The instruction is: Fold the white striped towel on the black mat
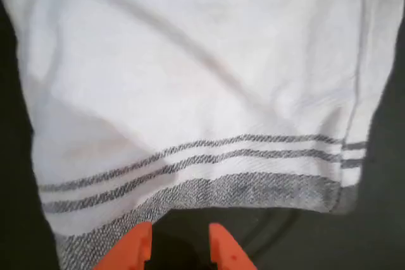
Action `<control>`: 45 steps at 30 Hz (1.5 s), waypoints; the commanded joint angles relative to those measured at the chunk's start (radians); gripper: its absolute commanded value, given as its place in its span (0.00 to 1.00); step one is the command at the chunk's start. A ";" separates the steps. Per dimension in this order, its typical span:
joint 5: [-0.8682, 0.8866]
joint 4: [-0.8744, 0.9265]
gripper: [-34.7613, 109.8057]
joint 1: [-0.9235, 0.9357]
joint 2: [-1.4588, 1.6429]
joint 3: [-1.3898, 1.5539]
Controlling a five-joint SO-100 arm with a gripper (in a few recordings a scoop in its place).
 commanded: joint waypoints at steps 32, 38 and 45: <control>-0.067 0.015 0.24 -0.040 1.086 0.805; -0.067 0.015 0.24 -0.043 1.086 0.805; -0.067 0.015 0.24 -0.052 1.086 0.805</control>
